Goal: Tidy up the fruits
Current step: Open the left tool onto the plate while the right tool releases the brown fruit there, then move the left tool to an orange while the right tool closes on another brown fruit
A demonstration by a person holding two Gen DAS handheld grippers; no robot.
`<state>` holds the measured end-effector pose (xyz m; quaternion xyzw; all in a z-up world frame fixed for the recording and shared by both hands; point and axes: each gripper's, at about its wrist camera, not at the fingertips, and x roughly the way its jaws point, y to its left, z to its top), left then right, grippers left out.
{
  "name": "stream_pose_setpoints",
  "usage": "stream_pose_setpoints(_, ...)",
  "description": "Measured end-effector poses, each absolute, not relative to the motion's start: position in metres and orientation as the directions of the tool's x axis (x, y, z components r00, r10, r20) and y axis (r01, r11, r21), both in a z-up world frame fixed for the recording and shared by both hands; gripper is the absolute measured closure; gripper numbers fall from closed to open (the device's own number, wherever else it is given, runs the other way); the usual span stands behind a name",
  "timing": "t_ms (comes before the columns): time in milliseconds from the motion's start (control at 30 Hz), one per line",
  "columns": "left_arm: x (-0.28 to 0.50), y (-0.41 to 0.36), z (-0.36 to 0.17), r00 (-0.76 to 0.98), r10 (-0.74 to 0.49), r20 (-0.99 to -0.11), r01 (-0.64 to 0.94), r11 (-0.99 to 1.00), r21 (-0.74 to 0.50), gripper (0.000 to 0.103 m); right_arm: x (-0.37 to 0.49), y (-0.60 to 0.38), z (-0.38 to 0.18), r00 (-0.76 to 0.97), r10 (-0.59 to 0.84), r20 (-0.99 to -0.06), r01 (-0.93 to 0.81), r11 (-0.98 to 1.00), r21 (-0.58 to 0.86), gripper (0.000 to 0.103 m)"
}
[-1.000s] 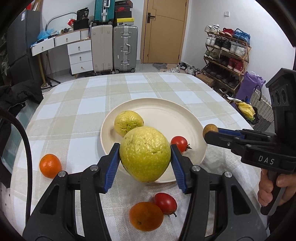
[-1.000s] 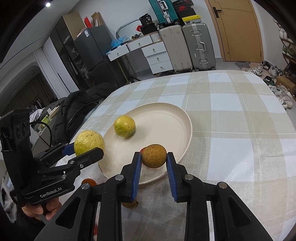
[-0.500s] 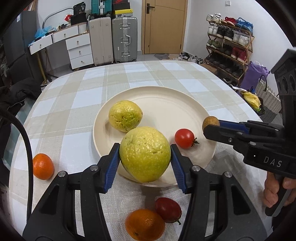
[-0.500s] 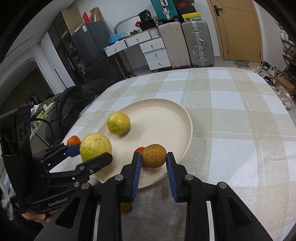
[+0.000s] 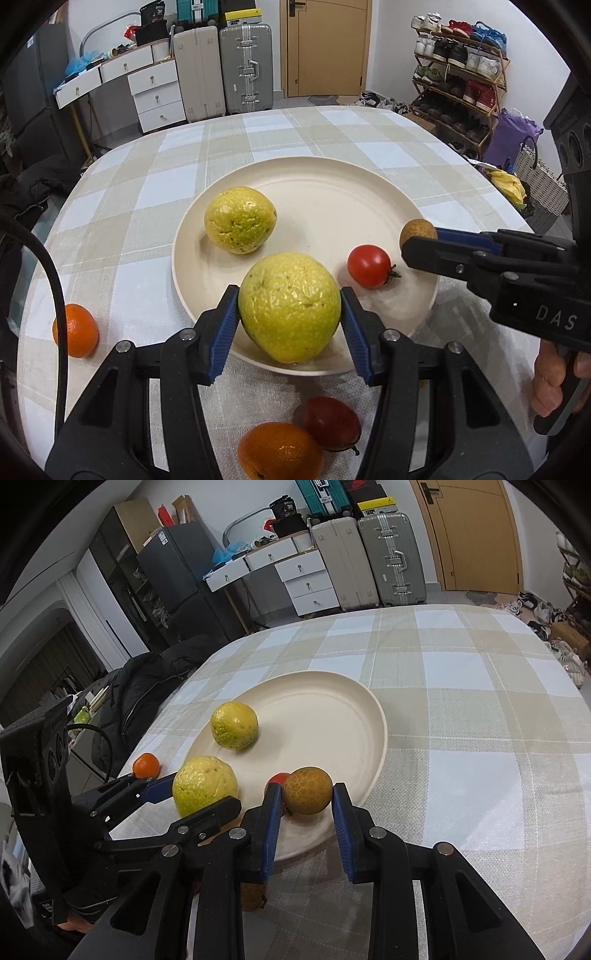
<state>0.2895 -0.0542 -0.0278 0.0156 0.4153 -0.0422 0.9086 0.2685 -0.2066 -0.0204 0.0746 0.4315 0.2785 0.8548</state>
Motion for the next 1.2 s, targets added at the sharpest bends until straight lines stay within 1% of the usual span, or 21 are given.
stream_pose_setpoints(67, 0.287, -0.052, -0.024, 0.666, -0.059, -0.743, 0.080, 0.997, -0.007, 0.052, 0.266, -0.209, -0.018, 0.496, 0.525, -0.691, -0.403, 0.844, 0.353, 0.070)
stream_pose_setpoints(100, 0.285, -0.050, -0.021, 0.678, -0.062, -0.732, 0.077, 0.997, -0.013, 0.049, 0.266, -0.210, -0.017, 0.503, 0.523, -0.688, -0.398, 0.847, 0.352, 0.066)
stream_pose_setpoints(133, 0.283, -0.048, -0.018, 0.688, -0.064, -0.723, 0.074, 0.997, -0.018, 0.042, 0.265, -0.211, -0.016, 0.502, 0.529, -0.685, -0.399, 0.844, 0.359, 0.065)
stream_pose_setpoints(167, 0.281, -0.045, -0.014, 0.697, -0.064, -0.714, 0.068, 0.997, -0.024, 0.038, 0.264, -0.213, -0.014, 0.505, 0.534, -0.678, -0.400, 0.841, 0.364, 0.065)
stream_pose_setpoints(200, 0.279, -0.042, -0.010, 0.708, -0.065, -0.703, 0.062, 0.998, -0.030, 0.032, 0.262, -0.215, -0.013, 0.514, 0.529, -0.675, -0.397, 0.844, 0.360, 0.065)
stream_pose_setpoints(267, 0.271, -0.035, -0.002, 0.731, -0.067, -0.679, 0.055, 0.998, -0.040, 0.026, 0.258, -0.218, -0.008, 0.530, 0.520, -0.670, -0.392, 0.851, 0.350, 0.051)
stream_pose_setpoints(300, 0.268, -0.032, 0.002, 0.741, -0.067, -0.668, 0.050, 0.998, -0.044, 0.022, 0.256, -0.220, -0.006, 0.532, 0.522, -0.666, -0.393, 0.850, 0.352, 0.037)
stream_pose_setpoints(333, 0.262, -0.028, 0.006, 0.754, -0.069, -0.653, 0.046, 0.998, -0.052, 0.021, 0.254, -0.222, -0.005, 0.528, 0.528, -0.664, -0.395, 0.846, 0.359, 0.025)
stream_pose_setpoints(400, 0.252, -0.021, 0.011, 0.769, -0.070, -0.636, 0.037, 0.997, -0.065, 0.019, 0.248, -0.223, -0.002, 0.522, 0.542, -0.658, -0.404, 0.837, 0.369, 0.015)
stream_pose_setpoints(467, 0.241, -0.015, 0.014, 0.775, -0.066, -0.629, 0.026, 0.997, -0.073, 0.015, 0.240, -0.224, 0.002, 0.530, 0.537, -0.656, -0.415, 0.839, 0.352, 0.010)
stream_pose_setpoints(500, 0.235, -0.012, 0.015, 0.779, -0.063, -0.623, 0.021, 0.997, -0.074, 0.010, 0.235, -0.223, 0.003, 0.535, 0.528, -0.660, -0.418, 0.844, 0.336, 0.005)
stream_pose_setpoints(533, 0.228, -0.009, 0.017, 0.785, -0.059, -0.616, 0.017, 0.997, -0.073, 0.003, 0.231, -0.223, 0.004, 0.535, 0.520, -0.666, -0.420, 0.848, 0.324, 0.001)
stream_pose_setpoints(567, 0.222, -0.007, 0.018, 0.791, -0.052, -0.609, 0.011, 0.997, -0.071, 0.001, 0.227, -0.223, 0.005, 0.535, 0.515, -0.670, -0.423, 0.849, 0.315, 0.001)
stream_pose_setpoints(633, 0.211, -0.004, 0.020, 0.800, -0.044, -0.598, 0.005, 0.998, -0.067, 0.001, 0.218, -0.223, 0.006, 0.533, 0.520, -0.667, -0.438, 0.844, 0.308, 0.000)
stream_pose_setpoints(767, 0.193, 0.000, 0.020, 0.795, -0.043, -0.605, 0.004, 0.998, -0.065, 0.001, 0.202, -0.222, 0.009, 0.553, 0.509, -0.660, -0.450, 0.849, 0.277, 0.000)
stream_pose_setpoints(933, 0.173, -0.001, 0.016, 0.786, -0.037, -0.617, 0.018, 0.999, -0.036, 0.001, 0.189, -0.221, 0.009, 0.549, 0.518, -0.656, -0.466, 0.841, 0.274, 0.000)
stream_pose_setpoints(1200, 0.162, 0.000, 0.012, 0.776, -0.032, -0.630, 0.018, 0.999, -0.028, 0.001, 0.180, -0.212, 0.004, 0.530, 0.494, -0.689, -0.486, 0.843, 0.231, 0.000)
